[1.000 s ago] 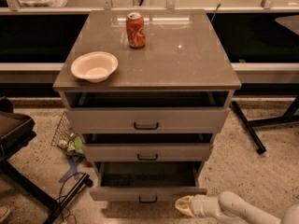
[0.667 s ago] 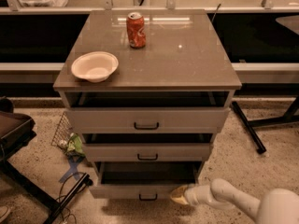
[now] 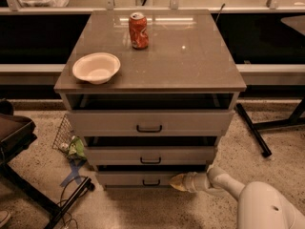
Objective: Close bottom drawer
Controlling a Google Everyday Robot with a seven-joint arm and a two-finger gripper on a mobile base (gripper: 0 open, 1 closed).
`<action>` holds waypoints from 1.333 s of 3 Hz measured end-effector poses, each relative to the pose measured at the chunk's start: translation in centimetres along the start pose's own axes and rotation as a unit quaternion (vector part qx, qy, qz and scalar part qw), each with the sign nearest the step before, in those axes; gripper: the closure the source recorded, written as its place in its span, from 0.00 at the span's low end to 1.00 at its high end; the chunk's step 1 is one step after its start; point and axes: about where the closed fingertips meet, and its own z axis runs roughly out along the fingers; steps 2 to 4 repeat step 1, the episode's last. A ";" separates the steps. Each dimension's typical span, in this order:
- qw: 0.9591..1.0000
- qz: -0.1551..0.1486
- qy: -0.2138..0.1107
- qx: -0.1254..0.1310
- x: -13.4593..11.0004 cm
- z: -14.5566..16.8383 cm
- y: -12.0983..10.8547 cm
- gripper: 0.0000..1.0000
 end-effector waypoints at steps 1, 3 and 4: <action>1.000 0.000 0.000 0.000 0.0 0.0 0.0 1.00; 1.000 0.000 0.000 0.000 0.0 0.0 0.0 1.00; 1.000 0.000 0.000 0.000 0.0 0.0 0.0 1.00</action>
Offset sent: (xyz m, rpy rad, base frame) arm 0.0000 0.0000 0.0000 0.0000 0.0000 0.0000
